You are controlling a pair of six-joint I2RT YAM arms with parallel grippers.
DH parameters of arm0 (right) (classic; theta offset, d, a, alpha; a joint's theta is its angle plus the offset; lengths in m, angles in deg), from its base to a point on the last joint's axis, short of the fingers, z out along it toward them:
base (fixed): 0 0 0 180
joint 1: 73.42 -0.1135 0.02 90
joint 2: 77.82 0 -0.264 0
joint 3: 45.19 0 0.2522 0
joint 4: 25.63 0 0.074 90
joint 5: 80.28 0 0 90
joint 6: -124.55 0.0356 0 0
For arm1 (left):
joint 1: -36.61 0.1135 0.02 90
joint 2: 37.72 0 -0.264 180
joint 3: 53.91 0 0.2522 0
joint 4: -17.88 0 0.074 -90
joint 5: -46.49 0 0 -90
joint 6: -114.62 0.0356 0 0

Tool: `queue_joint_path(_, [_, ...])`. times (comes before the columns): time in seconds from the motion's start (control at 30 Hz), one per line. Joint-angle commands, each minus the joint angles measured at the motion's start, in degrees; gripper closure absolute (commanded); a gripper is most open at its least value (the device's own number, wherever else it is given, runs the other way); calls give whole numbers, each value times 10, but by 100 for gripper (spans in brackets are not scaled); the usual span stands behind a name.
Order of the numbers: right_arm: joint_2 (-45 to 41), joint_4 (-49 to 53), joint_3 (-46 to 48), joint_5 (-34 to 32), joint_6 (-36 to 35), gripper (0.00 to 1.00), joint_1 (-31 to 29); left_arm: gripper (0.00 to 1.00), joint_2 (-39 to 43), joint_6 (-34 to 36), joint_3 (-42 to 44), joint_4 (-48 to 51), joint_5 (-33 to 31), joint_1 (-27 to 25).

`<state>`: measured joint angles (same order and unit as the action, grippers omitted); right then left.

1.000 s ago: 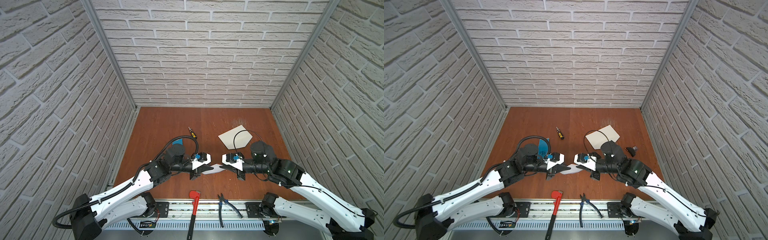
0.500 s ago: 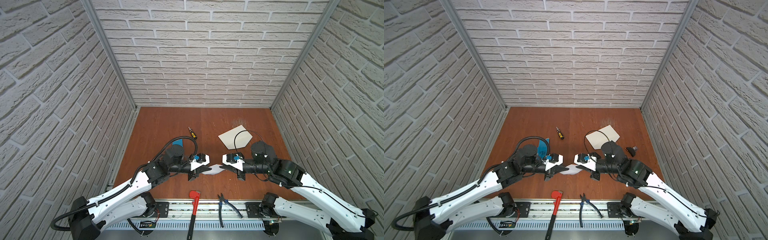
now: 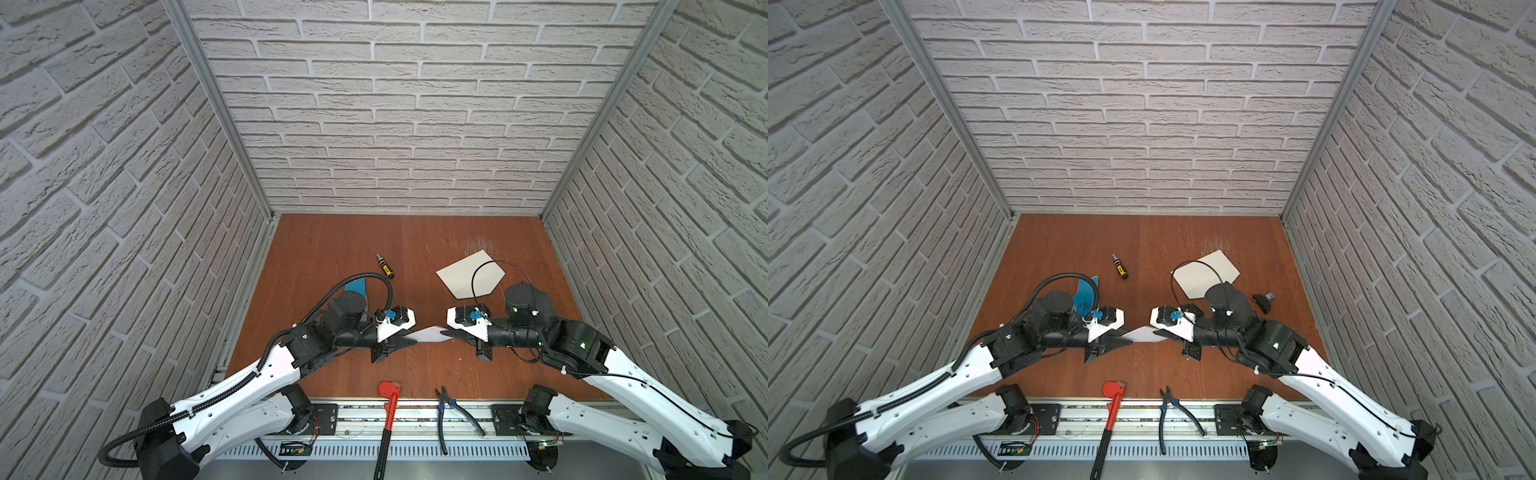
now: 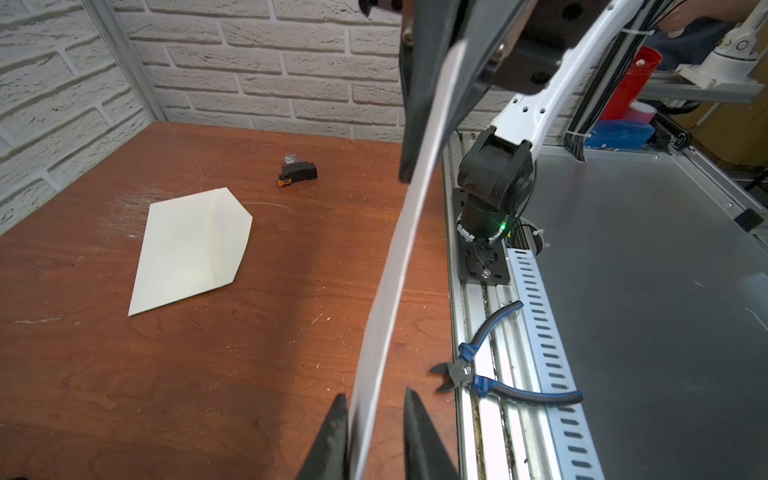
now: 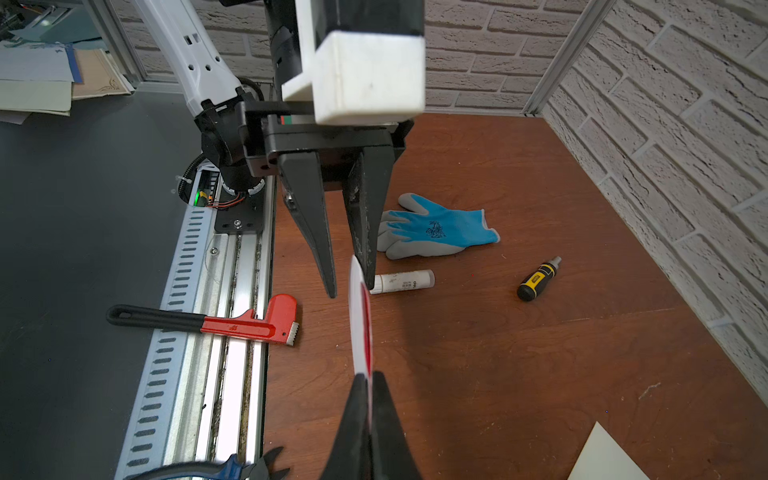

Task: Place the letter into the envelope and seal it

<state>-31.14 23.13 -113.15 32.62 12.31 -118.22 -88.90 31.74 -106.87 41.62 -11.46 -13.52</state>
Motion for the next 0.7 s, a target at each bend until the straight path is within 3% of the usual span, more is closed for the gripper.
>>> queue_joint_path(0.0, [-13, -14, -8, -4, 6, 94, 0, 85, 6, 4, 5, 9, -5, 5])
queue_joint_path(0.03, [-15, -12, -7, -5, 5, 94, 0, 96, 4, 4, 4, 14, -5, 5])
queue_joint_path(0.07, [-16, -11, -7, -6, 4, 94, 0, 100, 2, 4, 2, 17, -7, 5])
queue_joint_path(0.23, [-21, -5, -7, -8, 3, 94, 0, 100, -2, -1, 2, 24, -20, 5])
queue_joint_path(0.27, [-22, -4, -8, -10, 2, 94, 0, 96, 0, 0, 2, 26, -25, 5])
queue_joint_path(0.3, [-24, -1, -7, -12, 1, 94, -1, 78, 2, 1, 3, 28, -27, 5])
queue_joint_path(0.33, [-26, 0, -7, -14, 0, 94, 0, 70, 4, 1, 3, 30, -28, 6])
queue_joint_path(0.4, [-30, 2, -7, -18, -2, 94, 0, 69, 7, 0, 4, 29, -27, 5])
queue_joint_path(0.47, [-33, 6, -7, -22, -3, 94, 0, 81, 4, 0, 4, 31, -25, 5])
queue_joint_path(0.5, [-33, 6, -7, -22, -3, 94, 0, 96, 1, 0, 3, 34, -25, 5])
queue_joint_path(0.53, [-33, 6, -6, -23, -3, 94, 0, 100, -1, -1, 2, 35, -25, 5])
queue_joint_path(0.63, [-31, 6, -6, -20, -2, 94, 0, 100, -2, -4, 5, 27, -27, 5])
queue_joint_path(0.67, [-31, 5, -5, -18, -3, 94, 0, 91, 1, -5, 7, 22, -29, 6])
